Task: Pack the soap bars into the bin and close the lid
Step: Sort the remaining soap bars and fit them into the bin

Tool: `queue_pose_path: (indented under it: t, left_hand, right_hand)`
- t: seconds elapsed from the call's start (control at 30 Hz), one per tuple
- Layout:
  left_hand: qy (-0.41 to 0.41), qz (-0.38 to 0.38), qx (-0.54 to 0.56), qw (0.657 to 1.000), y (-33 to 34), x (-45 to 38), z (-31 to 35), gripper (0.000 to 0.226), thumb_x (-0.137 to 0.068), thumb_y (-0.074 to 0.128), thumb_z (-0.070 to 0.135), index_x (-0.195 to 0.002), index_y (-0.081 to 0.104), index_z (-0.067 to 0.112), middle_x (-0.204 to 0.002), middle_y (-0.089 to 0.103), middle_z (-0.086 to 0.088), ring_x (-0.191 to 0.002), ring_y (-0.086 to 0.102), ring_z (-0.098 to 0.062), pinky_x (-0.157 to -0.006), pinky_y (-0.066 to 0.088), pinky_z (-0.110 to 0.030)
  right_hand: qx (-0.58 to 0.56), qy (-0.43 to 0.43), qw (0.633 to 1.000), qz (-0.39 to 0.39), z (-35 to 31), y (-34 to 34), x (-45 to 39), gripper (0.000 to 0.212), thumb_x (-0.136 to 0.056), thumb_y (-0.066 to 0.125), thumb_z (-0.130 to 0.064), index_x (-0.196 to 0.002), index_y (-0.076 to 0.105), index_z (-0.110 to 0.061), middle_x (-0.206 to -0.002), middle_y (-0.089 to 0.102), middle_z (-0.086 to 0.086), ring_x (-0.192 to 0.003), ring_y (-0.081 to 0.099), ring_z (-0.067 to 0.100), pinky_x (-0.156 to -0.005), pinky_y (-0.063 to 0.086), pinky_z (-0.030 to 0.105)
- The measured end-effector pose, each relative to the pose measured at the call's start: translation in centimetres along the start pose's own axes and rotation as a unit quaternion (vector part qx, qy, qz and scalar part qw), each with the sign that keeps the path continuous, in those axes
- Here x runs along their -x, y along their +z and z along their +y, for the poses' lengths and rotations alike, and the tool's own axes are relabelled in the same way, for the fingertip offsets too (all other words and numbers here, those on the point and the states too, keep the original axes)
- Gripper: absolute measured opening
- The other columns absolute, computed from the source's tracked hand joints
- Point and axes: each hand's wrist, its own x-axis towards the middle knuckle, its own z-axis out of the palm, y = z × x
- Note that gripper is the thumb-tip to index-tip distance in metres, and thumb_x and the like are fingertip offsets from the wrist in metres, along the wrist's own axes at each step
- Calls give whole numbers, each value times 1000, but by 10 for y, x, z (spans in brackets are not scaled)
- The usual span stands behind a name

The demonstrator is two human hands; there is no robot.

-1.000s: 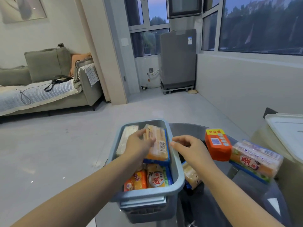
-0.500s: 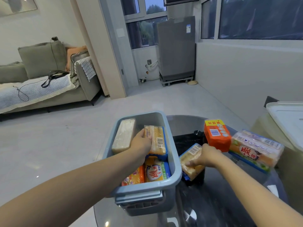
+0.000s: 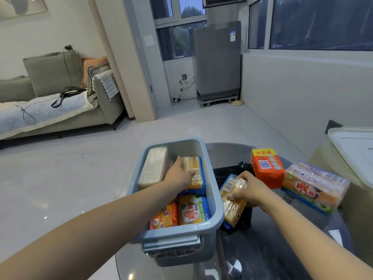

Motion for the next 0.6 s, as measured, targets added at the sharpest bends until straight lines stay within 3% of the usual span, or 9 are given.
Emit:
queue_pose_path:
  t: [0.17, 0.33, 0.47, 0.6]
  left_hand:
    - [9, 6, -16, 1000, -2, 4, 5, 66, -95, 46, 36, -151, 14, 21, -154, 32, -1, -136, 38, -23, -105, 37, -36]
    - [19, 2, 107, 994, -13, 15, 10, 53, -95, 44, 39, -145, 32, 25, -146, 42, -3, -129, 45, -24, -106, 40, -42]
    - [111, 8, 107, 988, -23, 36, 20, 42, -96, 44, 36, -136, 46, 23, -137, 51, 1, -109, 46, -10, -86, 41, -28]
    - [205, -23, 103, 973, -30, 56, 38, 40, -94, 47, 41, -131, 54, 27, -126, 58, 10, -103, 50, -1, -81, 37, -18]
  right_hand:
    - [-96, -33, 994, 30, -2, 2, 7, 40, -72, 76, -5, -101, 53, -20, -91, 64, 1, -81, 65, 17, -53, 53, 27]
    - [-143, -76, 984, 73, -14, -10, 18, 34, -76, 72, -8, -100, 54, -23, -93, 63, 0, -80, 63, 14, -55, 51, 26]
    - [-218, -139, 958, 123, -36, -26, 35, 35, -78, 71, -11, -103, 53, -28, -98, 62, 1, -76, 61, 12, -46, 46, 19]
    - [-257, -216, 928, 160, -60, -39, 58, 36, -83, 67, -17, -113, 52, -30, -97, 65, 2, -77, 67, 11, -47, 50, 18]
